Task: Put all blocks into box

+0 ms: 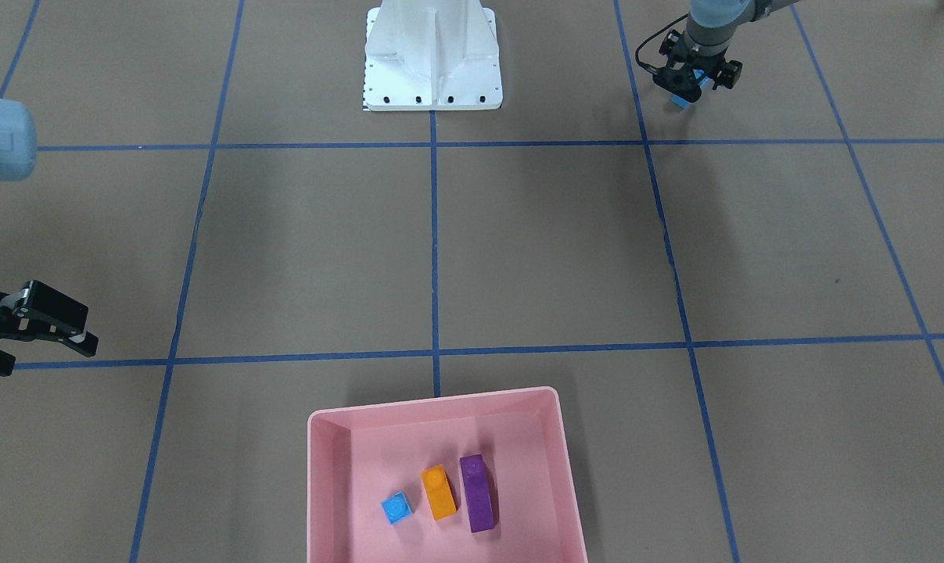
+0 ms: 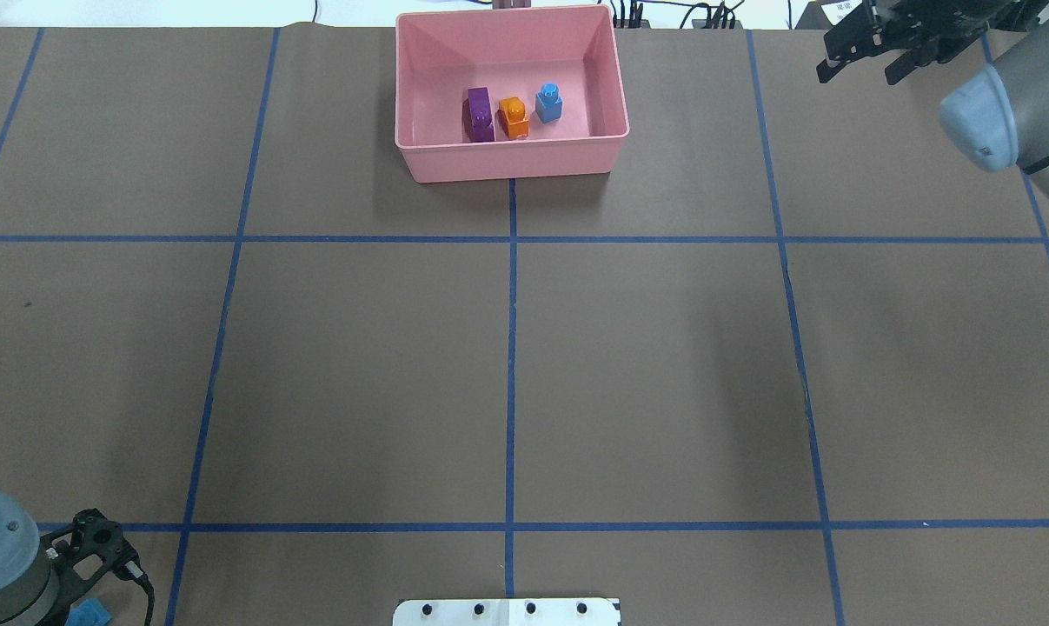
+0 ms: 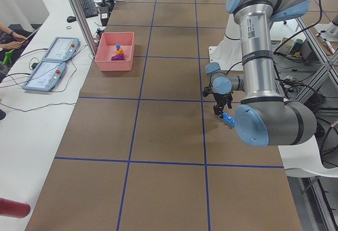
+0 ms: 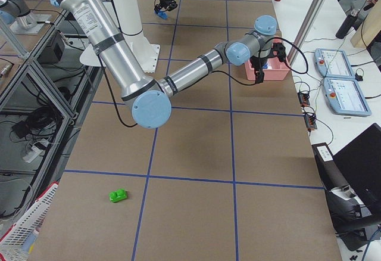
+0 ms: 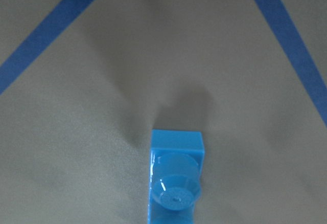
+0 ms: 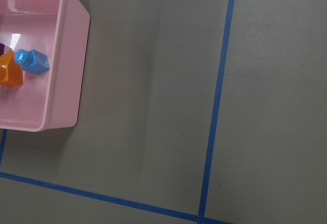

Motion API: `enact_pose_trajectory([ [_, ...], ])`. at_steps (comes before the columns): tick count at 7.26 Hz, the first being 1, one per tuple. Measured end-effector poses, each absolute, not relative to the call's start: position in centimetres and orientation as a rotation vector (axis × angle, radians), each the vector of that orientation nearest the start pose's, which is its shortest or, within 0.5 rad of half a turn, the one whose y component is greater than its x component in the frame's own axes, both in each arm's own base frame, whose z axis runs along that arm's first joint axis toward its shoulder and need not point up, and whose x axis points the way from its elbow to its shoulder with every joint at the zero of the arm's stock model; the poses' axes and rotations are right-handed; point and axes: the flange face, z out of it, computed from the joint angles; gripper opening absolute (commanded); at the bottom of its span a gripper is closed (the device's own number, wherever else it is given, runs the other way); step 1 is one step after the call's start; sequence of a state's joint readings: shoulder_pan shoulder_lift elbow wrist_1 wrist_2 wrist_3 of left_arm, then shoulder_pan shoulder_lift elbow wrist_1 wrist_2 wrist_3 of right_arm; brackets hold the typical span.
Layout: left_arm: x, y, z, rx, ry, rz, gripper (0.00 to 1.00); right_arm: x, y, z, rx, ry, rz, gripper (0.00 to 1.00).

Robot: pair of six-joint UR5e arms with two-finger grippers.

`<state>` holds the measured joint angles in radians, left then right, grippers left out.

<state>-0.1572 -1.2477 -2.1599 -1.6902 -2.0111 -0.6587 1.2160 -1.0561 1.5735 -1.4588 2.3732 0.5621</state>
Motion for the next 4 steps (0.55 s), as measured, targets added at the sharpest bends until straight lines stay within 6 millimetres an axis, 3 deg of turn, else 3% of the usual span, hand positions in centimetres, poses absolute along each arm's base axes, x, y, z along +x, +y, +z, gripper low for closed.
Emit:
enact_pose_trajectory([
  [1,35.2,-14.76,51.11,-0.189,0.56,0.818,1.0,-16.81,-65.08,34.15,0.191,-0.957,-0.067,0.99],
  [3,35.31,-14.76,51.45,-0.193,0.555,0.819,0.76,-16.34,-65.03,34.59,0.191,-0.958,-0.07,0.99],
  [4,35.36,-14.68,51.56,-0.194,0.553,0.82,0.72,-16.27,-65.01,34.67,0.191,-0.958,-0.07,0.99],
])
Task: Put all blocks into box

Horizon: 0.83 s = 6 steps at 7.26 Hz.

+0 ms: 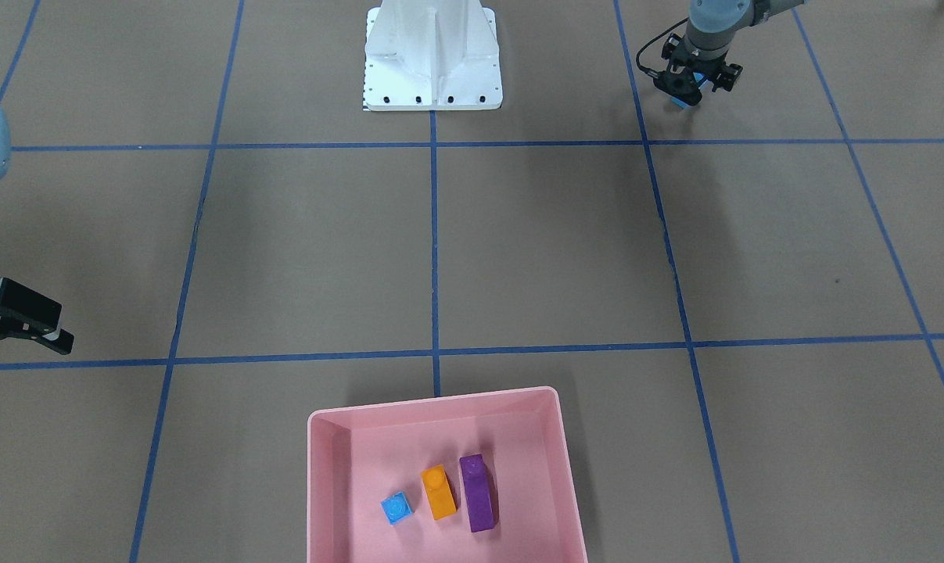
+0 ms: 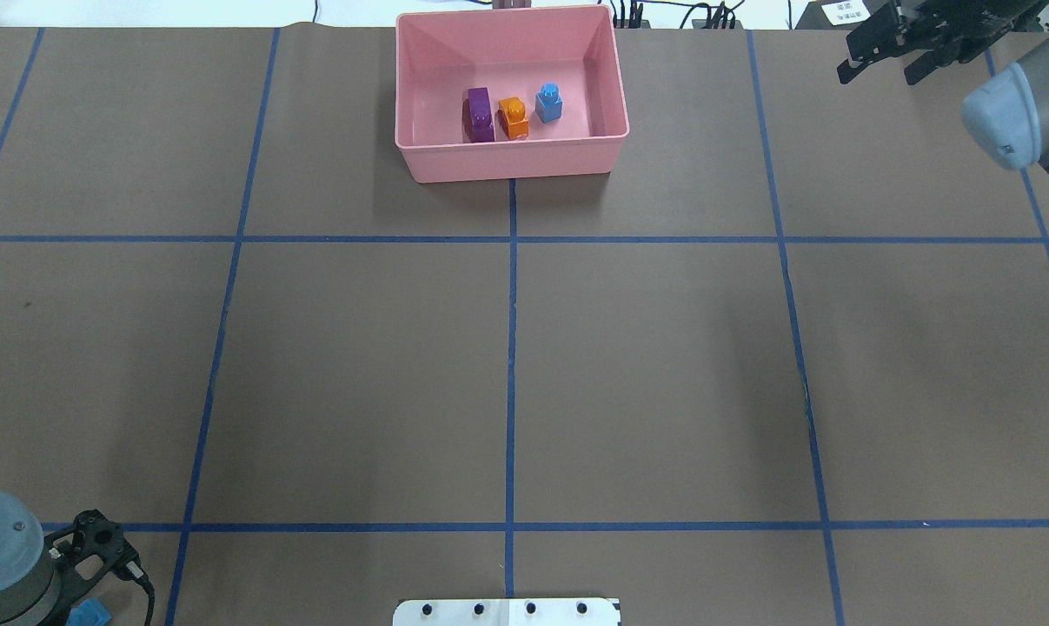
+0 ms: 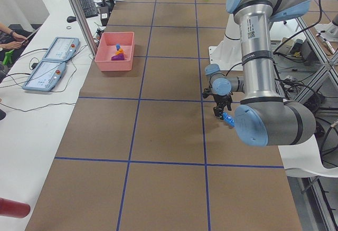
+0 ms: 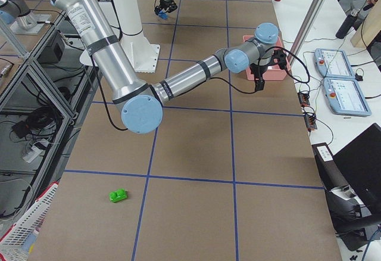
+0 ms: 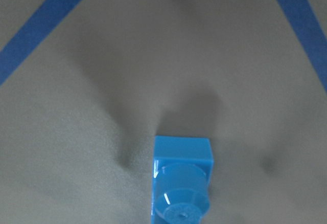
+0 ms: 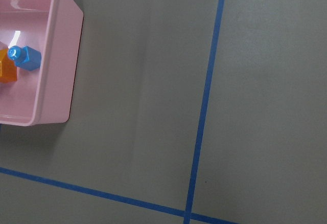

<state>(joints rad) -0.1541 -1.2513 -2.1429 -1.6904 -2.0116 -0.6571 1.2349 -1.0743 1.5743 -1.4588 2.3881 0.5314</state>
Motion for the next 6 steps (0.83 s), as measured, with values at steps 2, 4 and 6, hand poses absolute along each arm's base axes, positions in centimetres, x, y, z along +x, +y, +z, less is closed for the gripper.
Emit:
enact_pose_trajectory([
  [2,35.5,-14.5,51.8,-0.199,0.548,0.825,0.59,-16.2,-65.0,34.6,0.192,-0.958,-0.07,0.99],
  [4,35.9,-14.5,52.0,-0.201,0.547,0.826,0.27,-16.1,-65.1,34.6,0.193,-0.958,-0.069,0.99],
  [6,36.7,-14.6,51.5,-0.196,0.56,0.82,0.0,-15.7,-65.2,34.7,0.199,-0.956,-0.073,0.99],
])
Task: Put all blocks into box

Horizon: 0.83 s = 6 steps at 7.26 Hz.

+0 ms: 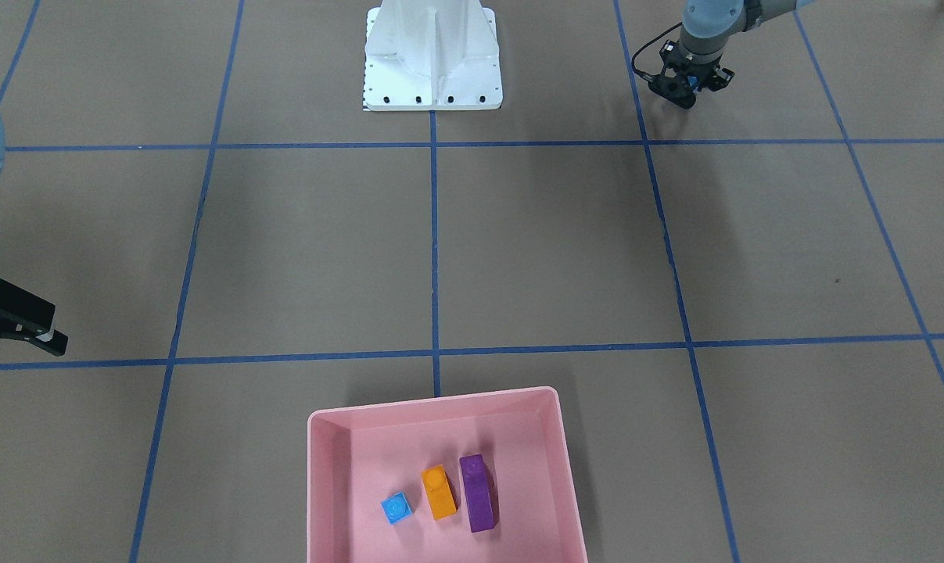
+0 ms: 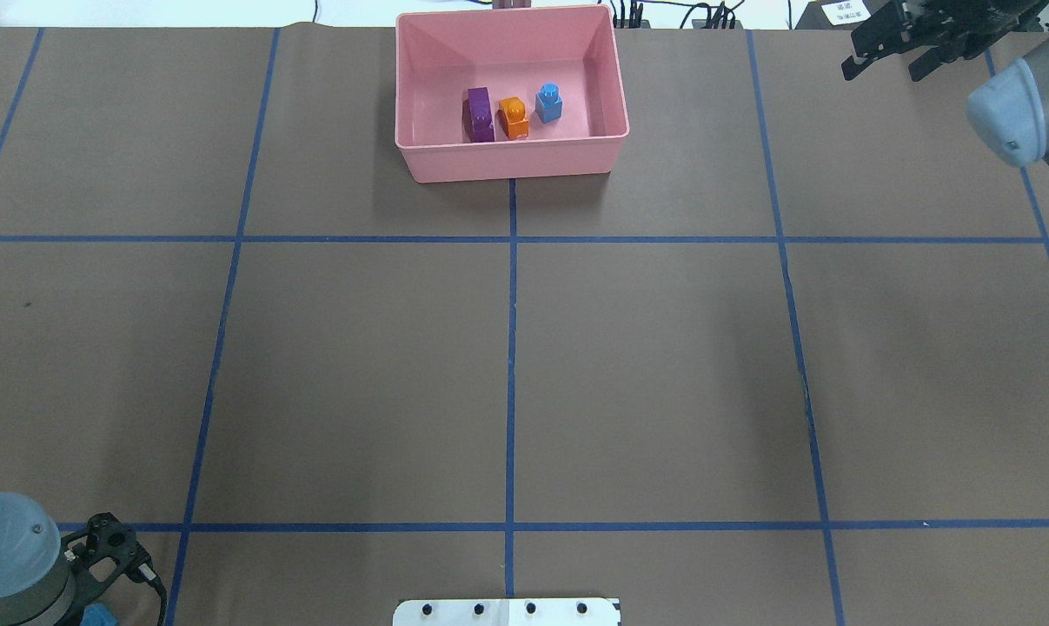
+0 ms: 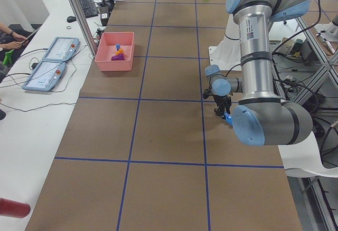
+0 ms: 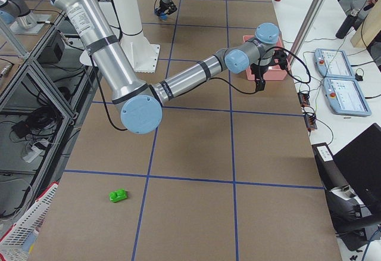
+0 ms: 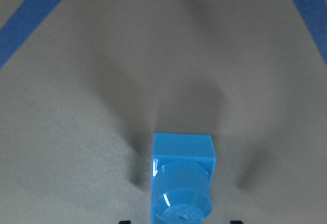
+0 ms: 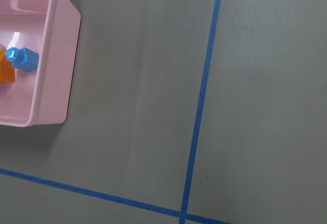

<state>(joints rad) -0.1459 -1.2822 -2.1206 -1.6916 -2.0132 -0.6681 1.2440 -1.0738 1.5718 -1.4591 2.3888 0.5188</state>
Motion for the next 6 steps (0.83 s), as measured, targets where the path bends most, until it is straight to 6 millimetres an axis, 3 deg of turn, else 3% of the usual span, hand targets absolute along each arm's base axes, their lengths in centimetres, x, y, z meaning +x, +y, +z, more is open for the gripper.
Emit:
enact_pose_trajectory([
  [2,36.4,-14.6,49.4,-0.192,0.584,0.766,0.0,-14.8,-65.5,35.1,0.207,-0.954,-0.076,0.99],
  [4,35.4,-14.6,45.8,-0.184,0.633,0.712,0.0,-13.3,-65.2,36.5,0.214,-0.943,-0.086,0.99],
  [6,34.2,-15.0,40.4,-0.172,0.725,0.612,0.0,-10.2,-64.2,41.2,0.209,-0.902,-0.114,0.99],
])
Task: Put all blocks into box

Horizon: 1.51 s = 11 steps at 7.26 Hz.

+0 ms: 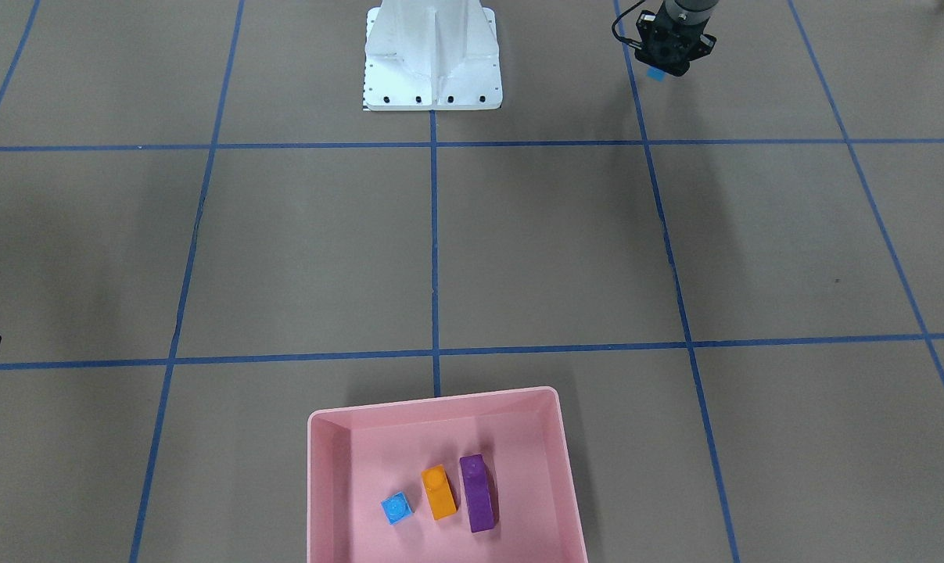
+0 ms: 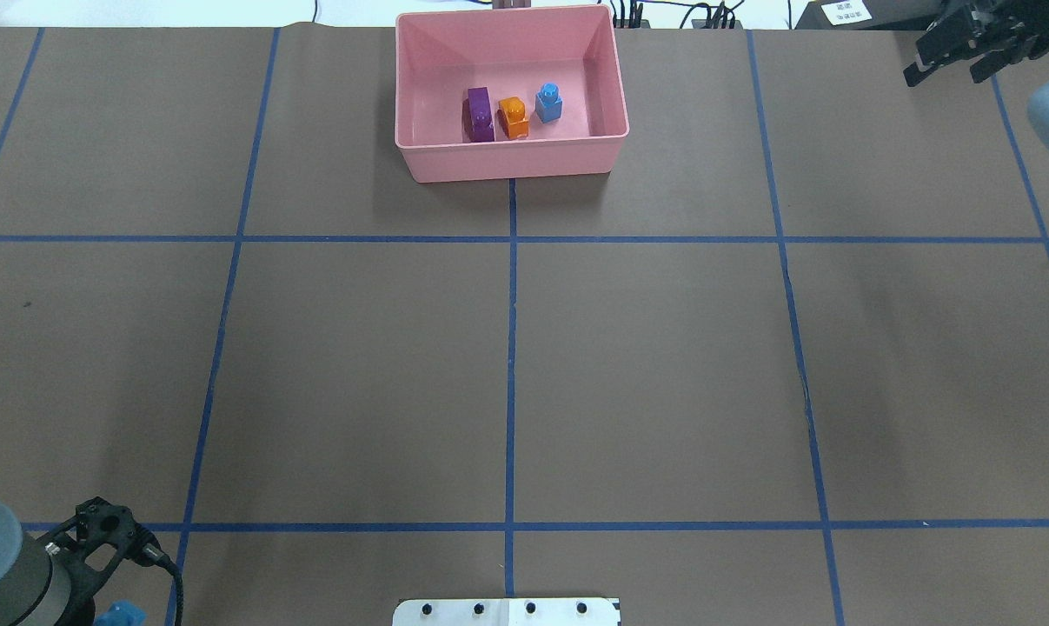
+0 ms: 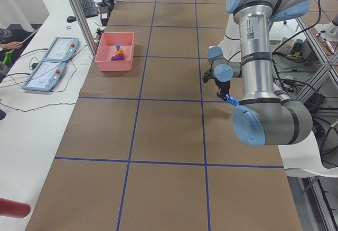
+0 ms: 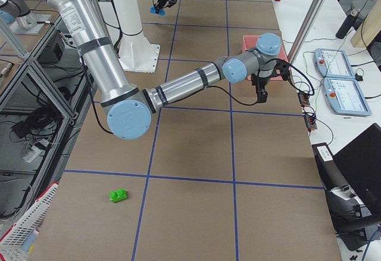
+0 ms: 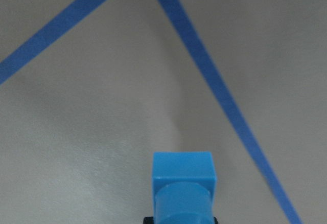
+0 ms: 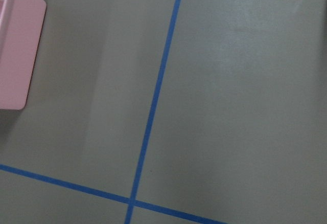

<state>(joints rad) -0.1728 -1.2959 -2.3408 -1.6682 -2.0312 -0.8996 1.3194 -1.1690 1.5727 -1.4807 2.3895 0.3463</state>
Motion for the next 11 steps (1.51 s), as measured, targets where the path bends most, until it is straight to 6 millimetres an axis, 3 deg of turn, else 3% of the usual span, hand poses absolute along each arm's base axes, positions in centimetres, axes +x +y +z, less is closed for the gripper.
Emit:
enact_pose_trajectory([
  [1,33.8,-16.4,38.1,-0.157,0.779,0.56,0.0,-8.7,-62.8,44.9,0.191,-0.877,-0.127,0.99],
  [3,33.3,-22.2,34.9,-0.103,0.874,0.433,0.0,-6.3,-58.5,53.1,0.129,-0.816,-0.146,0.99],
  [5,31.8,-28.8,32.5,-0.062,0.962,0.316,0.0,-4.8,-51.4,60.2,0.066,-0.725,-0.177,0.99],
  [7,29.5,-34.2,29.4,0.008,1.037,0.24,0.0,-4.2,-43.9,64.4,0.018,-0.703,-0.232,1.0],
  [9,26.6,-40.1,26.5,0.101,1.082,0.148,0.0,-5.0,-37.5,67.8,0.006,-0.718,-0.3,1.0],
  [11,26.0,-46.9,23.3,0.165,1.099,0.064,0.0,-5.1,-31.5,70.1,0.013,-0.759,-0.368,1.0],
])
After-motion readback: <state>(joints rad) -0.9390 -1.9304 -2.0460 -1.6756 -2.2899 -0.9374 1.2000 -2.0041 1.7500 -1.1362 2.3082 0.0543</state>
